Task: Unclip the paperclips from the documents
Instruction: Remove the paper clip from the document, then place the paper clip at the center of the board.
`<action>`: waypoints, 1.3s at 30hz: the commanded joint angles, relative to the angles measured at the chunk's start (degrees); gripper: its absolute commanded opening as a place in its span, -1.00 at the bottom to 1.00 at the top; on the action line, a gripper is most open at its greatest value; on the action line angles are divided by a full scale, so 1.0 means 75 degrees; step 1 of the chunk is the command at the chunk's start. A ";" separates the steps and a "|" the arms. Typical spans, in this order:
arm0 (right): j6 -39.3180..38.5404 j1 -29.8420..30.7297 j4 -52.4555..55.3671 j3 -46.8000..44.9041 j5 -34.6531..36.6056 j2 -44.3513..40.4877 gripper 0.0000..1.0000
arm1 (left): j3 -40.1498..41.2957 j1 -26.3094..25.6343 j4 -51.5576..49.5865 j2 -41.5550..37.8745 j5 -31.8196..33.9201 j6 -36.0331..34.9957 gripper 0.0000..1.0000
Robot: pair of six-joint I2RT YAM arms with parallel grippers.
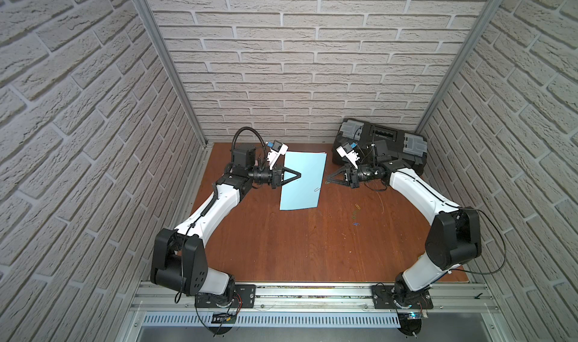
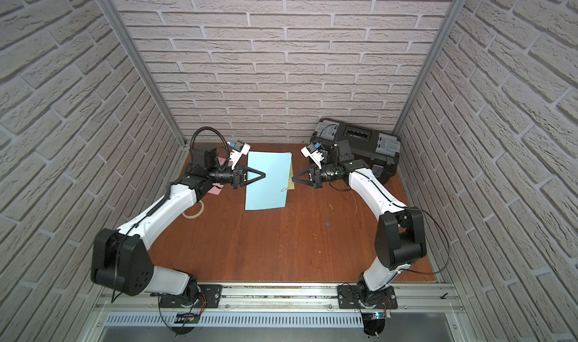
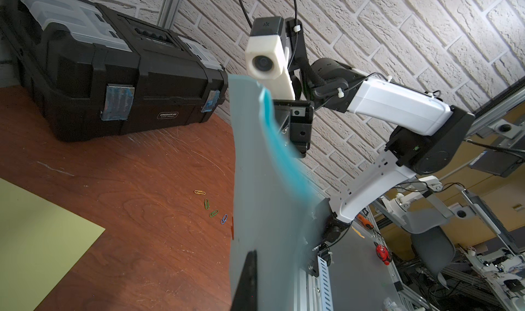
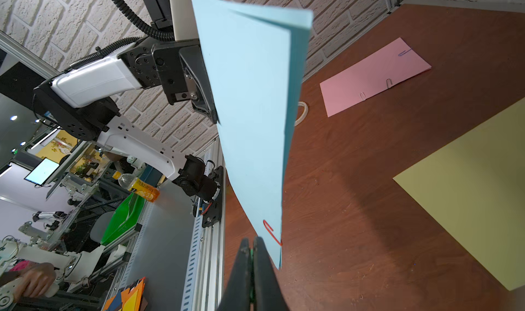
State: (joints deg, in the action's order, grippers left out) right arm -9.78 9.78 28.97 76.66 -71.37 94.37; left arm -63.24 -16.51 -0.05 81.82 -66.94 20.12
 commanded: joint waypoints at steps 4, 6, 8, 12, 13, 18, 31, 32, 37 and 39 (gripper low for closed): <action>0.0643 -0.0127 -0.0242 -0.0604 0.1264 -0.0215 -0.90 | 0.0041 0.0033 0.0238 -0.0247 -0.0133 -0.0212 -1.00; 0.0897 -0.0199 -0.0285 -0.0949 0.1653 -0.0293 -0.91 | 0.0075 0.0040 0.0268 -0.0257 -0.0130 -0.0210 -1.00; 0.1183 -0.0293 -0.0378 -0.1364 0.2106 -0.0418 -0.92 | 0.0111 0.0042 0.0297 -0.0268 -0.0111 -0.0211 -1.00; 0.1665 -0.0583 -0.0547 -0.2234 0.2932 -0.0679 -0.94 | 0.0158 0.0045 0.0370 -0.0272 -0.0132 -0.0175 -1.00; 0.1763 -0.0671 -0.0573 -0.2431 0.3135 -0.0736 -0.94 | 0.0159 0.0045 0.0383 -0.0273 -0.0142 -0.0175 -1.00; 0.2198 -0.0963 -0.0438 -0.2981 0.4295 -0.0793 -0.94 | 0.0204 0.0037 0.0473 -0.0267 -0.0189 -0.0119 -1.00; 0.2593 -0.1058 -0.0300 -0.3566 0.5793 -0.0317 -0.93 | 0.0212 0.0007 0.0582 -0.0210 -0.0263 -0.0084 -1.00; 0.2603 -0.1057 -0.0255 -0.3555 0.5860 -0.0273 -0.93 | 0.0206 -0.0006 0.0589 -0.0214 -0.0257 -0.0073 -1.00; 0.2599 -0.1049 -0.0102 -0.3462 0.6132 -0.0085 -0.89 | 0.0212 -0.0009 0.0612 -0.0211 -0.0226 -0.0072 -1.00; 0.2587 -0.1057 -0.0023 -0.3386 0.6219 0.0021 -0.81 | 0.0240 -0.0019 0.0636 -0.0211 -0.0214 -0.0075 -1.00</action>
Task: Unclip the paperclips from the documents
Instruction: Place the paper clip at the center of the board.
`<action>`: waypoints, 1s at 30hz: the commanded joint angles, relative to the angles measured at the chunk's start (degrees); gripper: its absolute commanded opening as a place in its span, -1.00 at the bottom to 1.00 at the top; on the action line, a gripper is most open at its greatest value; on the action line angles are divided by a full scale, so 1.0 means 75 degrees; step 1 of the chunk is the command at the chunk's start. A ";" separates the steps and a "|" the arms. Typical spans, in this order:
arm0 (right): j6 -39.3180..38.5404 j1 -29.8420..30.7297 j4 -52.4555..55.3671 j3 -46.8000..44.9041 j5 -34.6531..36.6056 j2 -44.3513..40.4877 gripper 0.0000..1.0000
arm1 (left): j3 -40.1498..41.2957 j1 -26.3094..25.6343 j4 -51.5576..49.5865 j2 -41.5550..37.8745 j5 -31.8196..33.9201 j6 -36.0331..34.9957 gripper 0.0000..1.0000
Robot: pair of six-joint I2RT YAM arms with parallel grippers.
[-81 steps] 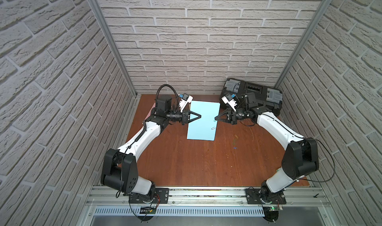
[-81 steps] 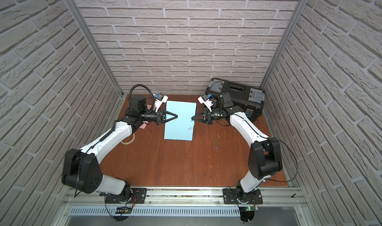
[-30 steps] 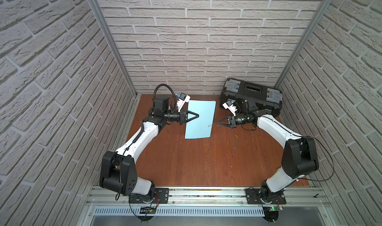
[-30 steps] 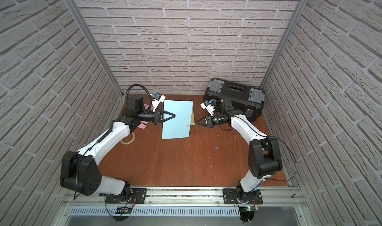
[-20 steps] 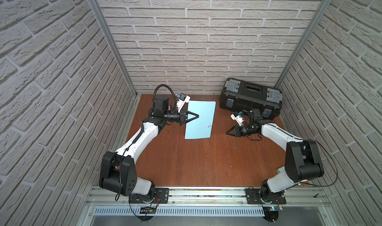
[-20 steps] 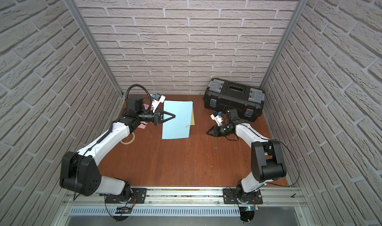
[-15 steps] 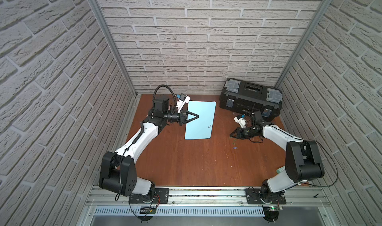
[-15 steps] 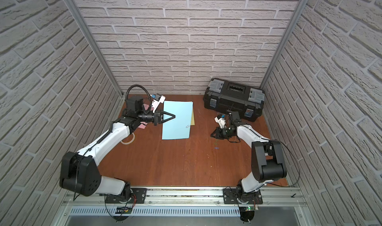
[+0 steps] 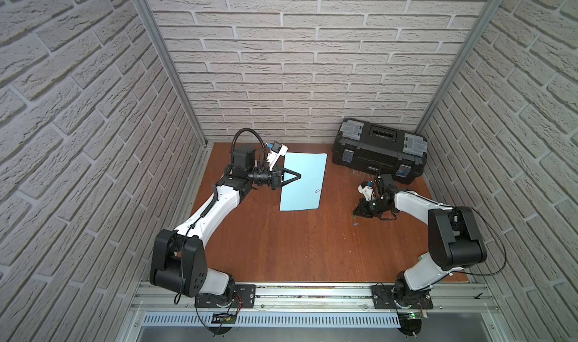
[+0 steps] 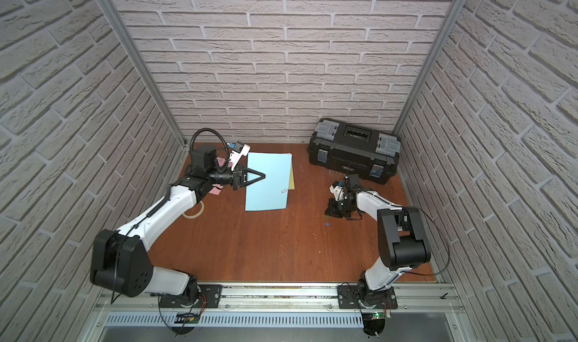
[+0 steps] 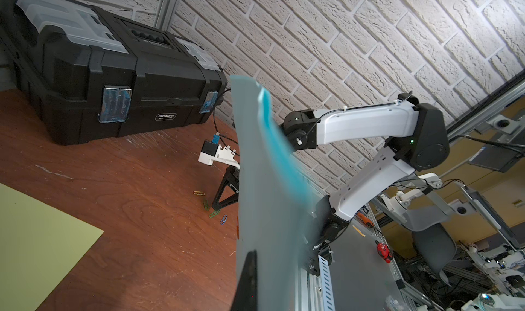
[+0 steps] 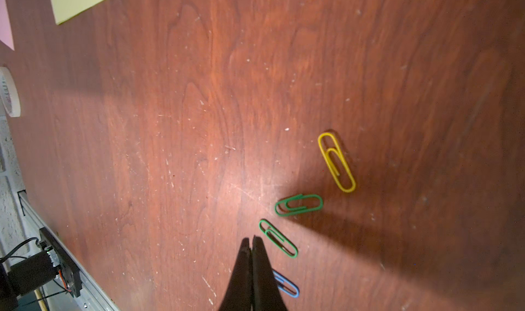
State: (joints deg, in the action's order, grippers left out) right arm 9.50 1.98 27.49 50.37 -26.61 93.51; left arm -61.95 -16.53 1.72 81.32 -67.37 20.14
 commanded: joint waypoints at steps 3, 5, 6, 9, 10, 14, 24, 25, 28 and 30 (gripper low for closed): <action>0.0003 -0.0015 0.0249 0.0175 0.0323 0.0211 -0.73 | 0.0104 -0.0031 0.0438 -0.0144 -0.0125 -0.0063 -1.00; 0.0020 -0.0018 0.0247 0.0163 0.0406 0.0166 -0.68 | 0.0104 -0.0037 0.0439 -0.0149 -0.0120 -0.0049 -1.00; 0.0021 -0.0018 0.0260 0.0163 0.0447 0.0131 -0.66 | 0.0104 -0.0045 0.0439 -0.0164 -0.0112 -0.0048 -1.00; 0.0018 -0.0013 0.0318 0.0186 0.0481 0.0032 -0.59 | 0.0099 -0.0050 0.0439 -0.0135 -0.0128 -0.0046 -1.00; 0.0016 -0.0007 0.0328 0.0186 0.0489 -0.0019 -0.58 | 0.0093 -0.0053 0.0439 -0.0125 -0.0134 -0.0049 -1.00; 0.0023 -0.0006 0.0378 0.0210 0.0376 -0.0240 -0.52 | 0.0049 -0.0046 0.0457 -0.0050 -0.0166 -0.0043 -1.00; -0.0412 0.0128 0.0242 0.0300 -0.0634 -0.1207 -0.15 | 0.0005 -0.0048 0.0452 0.0058 -0.0236 -0.0096 -1.00; -0.0479 0.0143 0.0188 0.0293 -0.0810 -0.1343 -0.10 | -0.0038 -0.0047 0.0423 0.0079 -0.0249 -0.0094 -1.00; -0.0602 0.0193 0.0005 0.0315 -0.1300 -0.1682 0.04 | -0.0128 -0.0045 0.0382 0.0147 -0.0278 -0.0096 -1.00; -0.0614 0.0216 -0.0204 0.0299 -0.1694 -0.1871 0.10 | -0.0165 -0.0054 0.0388 0.0184 -0.0295 -0.0096 -1.00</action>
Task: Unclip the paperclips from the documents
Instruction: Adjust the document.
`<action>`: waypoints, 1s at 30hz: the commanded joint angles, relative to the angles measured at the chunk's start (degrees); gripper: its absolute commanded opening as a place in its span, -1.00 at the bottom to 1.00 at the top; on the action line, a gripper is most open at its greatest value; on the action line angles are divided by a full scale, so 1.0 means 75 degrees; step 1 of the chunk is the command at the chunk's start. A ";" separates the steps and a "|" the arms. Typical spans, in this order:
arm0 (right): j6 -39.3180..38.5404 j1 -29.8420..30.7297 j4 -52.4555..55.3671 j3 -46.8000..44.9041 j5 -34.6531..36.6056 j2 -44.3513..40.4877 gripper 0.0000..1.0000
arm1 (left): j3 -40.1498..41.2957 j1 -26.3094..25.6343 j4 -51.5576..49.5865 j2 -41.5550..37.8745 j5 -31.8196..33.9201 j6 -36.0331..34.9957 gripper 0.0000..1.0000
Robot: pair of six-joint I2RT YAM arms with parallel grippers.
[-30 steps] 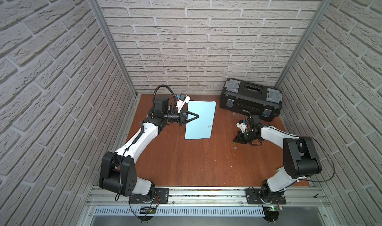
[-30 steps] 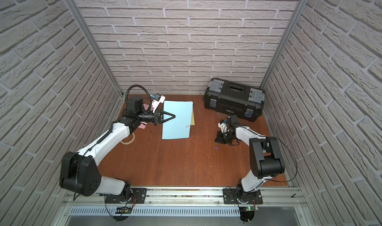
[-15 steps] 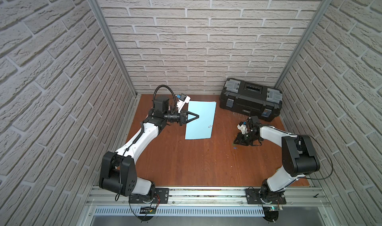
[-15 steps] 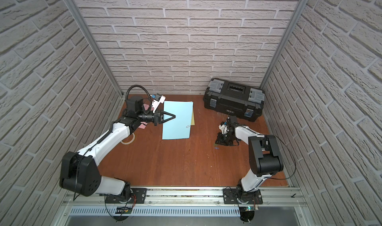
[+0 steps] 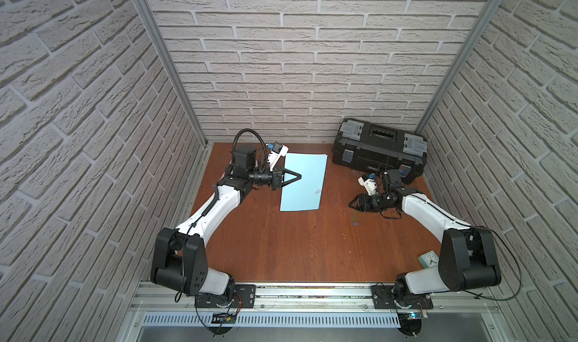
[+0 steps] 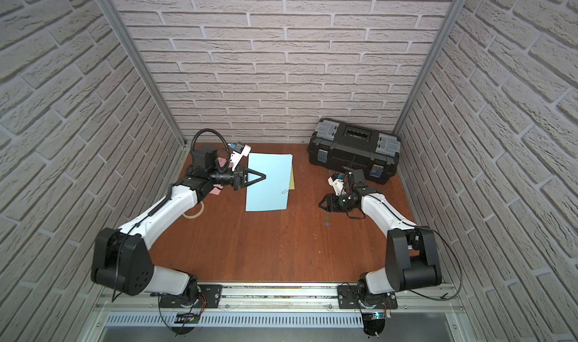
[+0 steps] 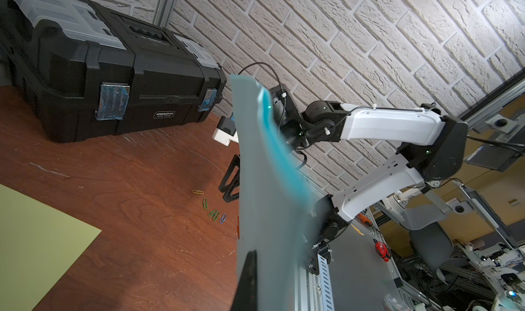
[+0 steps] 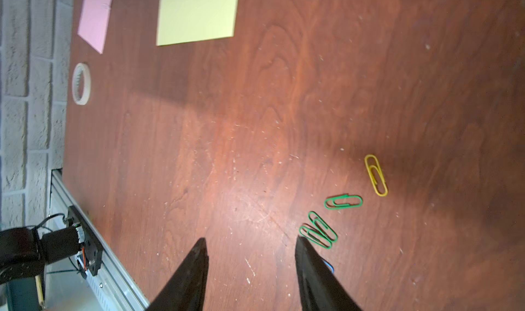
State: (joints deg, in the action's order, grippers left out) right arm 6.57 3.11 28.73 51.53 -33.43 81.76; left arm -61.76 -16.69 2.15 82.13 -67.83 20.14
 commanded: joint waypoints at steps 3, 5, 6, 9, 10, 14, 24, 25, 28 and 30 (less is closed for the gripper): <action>-0.0141 0.0076 -0.0836 0.0094 -0.1445 -0.0572 0.18 | -0.0192 -0.0047 0.0413 0.0132 -0.0246 -0.0033 -1.00; -0.0022 0.0085 -0.1167 0.0059 -0.1850 -0.0717 0.23 | -0.0192 -0.0044 0.0506 0.0153 -0.0243 0.0022 -1.00; 0.0026 0.0099 -0.1333 0.0055 -0.2034 -0.0766 0.26 | -0.0202 -0.0047 0.0559 0.0158 -0.0238 0.0060 -1.00; 0.0182 0.0124 -0.1792 0.0016 -0.2555 -0.0884 0.30 | -0.0249 -0.0060 0.0593 0.0202 -0.0262 0.0102 -1.00; 0.0240 0.0135 -0.1956 0.0009 -0.2751 -0.0916 0.32 | -0.0257 -0.0079 0.0603 0.0211 -0.0271 0.0102 -1.00; 0.0321 0.0239 -0.2363 0.0049 -0.3242 -0.1029 0.35 | -0.0285 -0.0095 0.0627 0.0222 -0.0284 0.0109 -1.00; 0.0221 0.0675 -0.2935 0.0420 -0.3852 -0.1090 0.40 | -0.0344 -0.0192 0.0669 0.0234 -0.0376 0.0154 -1.00; 0.0232 0.0726 -0.2995 0.0470 -0.3854 -0.1016 0.40 | -0.0339 -0.0199 0.0671 0.0229 -0.0376 0.0153 -1.00; 0.0400 0.0893 -0.3359 0.0606 -0.3845 -0.0746 0.40 | -0.0322 -0.0249 0.0760 0.0242 -0.0427 0.0229 -1.00; 0.0574 0.1004 -0.3717 0.0705 -0.3817 -0.0523 0.40 | -0.0314 -0.0283 0.0843 0.0270 -0.0470 0.0295 -1.00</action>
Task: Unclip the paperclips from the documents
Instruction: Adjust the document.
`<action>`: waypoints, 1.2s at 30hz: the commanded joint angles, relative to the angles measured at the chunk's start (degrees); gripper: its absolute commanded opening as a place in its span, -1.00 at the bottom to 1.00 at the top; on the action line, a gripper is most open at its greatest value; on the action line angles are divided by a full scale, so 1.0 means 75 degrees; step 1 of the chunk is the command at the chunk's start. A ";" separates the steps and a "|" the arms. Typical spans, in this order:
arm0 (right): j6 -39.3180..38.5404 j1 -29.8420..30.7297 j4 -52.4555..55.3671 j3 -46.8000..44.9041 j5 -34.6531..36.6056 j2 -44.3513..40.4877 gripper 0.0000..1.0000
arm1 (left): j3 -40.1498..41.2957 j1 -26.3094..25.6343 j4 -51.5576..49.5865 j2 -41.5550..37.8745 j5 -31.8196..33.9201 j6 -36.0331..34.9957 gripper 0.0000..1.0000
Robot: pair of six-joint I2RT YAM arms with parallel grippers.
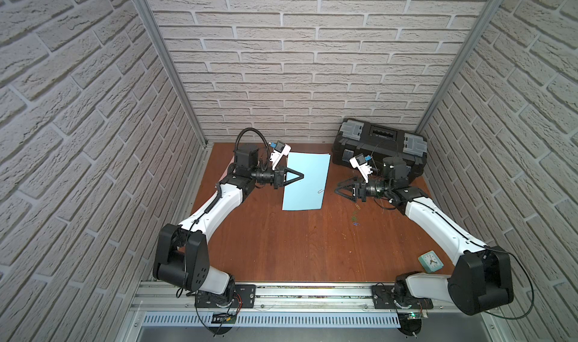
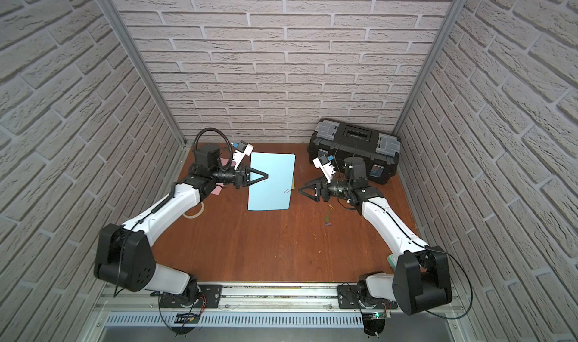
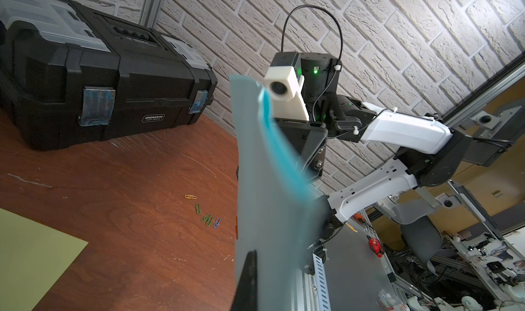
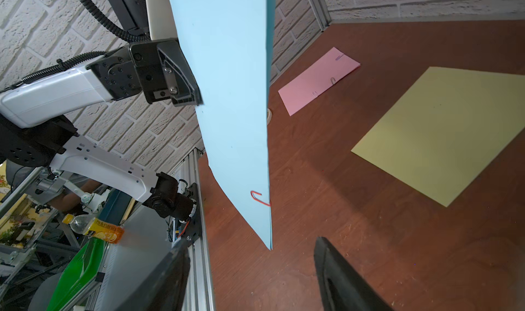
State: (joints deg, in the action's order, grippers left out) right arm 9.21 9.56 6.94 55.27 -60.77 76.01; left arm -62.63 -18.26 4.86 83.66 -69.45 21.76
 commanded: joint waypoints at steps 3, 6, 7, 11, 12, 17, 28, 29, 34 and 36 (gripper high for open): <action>0.0303 0.0309 -0.1084 0.0490 -0.0136 0.0647 0.40 | -0.0192 -0.0128 0.0592 0.0107 -0.0311 0.0169 -1.00; 0.0270 0.0443 -0.1182 0.0793 -0.0157 0.1084 0.40 | -0.0186 -0.0172 0.0652 0.0117 -0.0339 0.0222 -1.00; 0.0330 0.0476 -0.1285 0.0849 -0.0191 0.1181 0.40 | -0.0178 -0.0182 0.0664 0.0114 -0.0347 0.0221 -1.00; 0.0593 0.0684 -0.1805 0.1010 -0.0472 0.1468 0.39 | -0.0169 -0.0202 0.0678 0.0102 -0.0339 0.0242 -1.00; 0.0603 0.0751 -0.1880 0.1036 -0.0539 0.1518 0.37 | -0.0169 -0.0202 0.0685 0.0117 -0.0339 0.0241 -1.00; 0.0759 0.0906 -0.2174 0.1024 -0.0821 0.1611 0.22 | -0.0180 -0.0202 0.0746 0.0172 -0.0345 0.0252 -1.00; 0.1037 0.0937 -0.2399 0.0931 -0.0911 0.1504 -0.56 | -0.0052 -0.0154 0.0799 0.0122 -0.0258 0.0200 -1.00; 0.1088 0.0929 -0.2461 0.0917 -0.0907 0.1502 -0.63 | -0.0040 -0.0138 0.0795 0.0119 -0.0261 0.0188 -1.00; 0.1372 0.0929 -0.2752 0.0858 -0.0825 0.1505 -0.93 | 0.0037 -0.0107 0.0752 0.0039 -0.0209 0.0160 -1.00; 0.1495 0.0923 -0.2894 0.0844 -0.0806 0.1505 -0.94 | 0.0065 -0.0076 0.0701 -0.0017 -0.0189 0.0127 -1.00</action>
State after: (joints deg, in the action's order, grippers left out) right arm 18.72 16.29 -10.15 61.49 -66.67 88.18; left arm -62.63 -19.29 7.77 84.77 -70.61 23.62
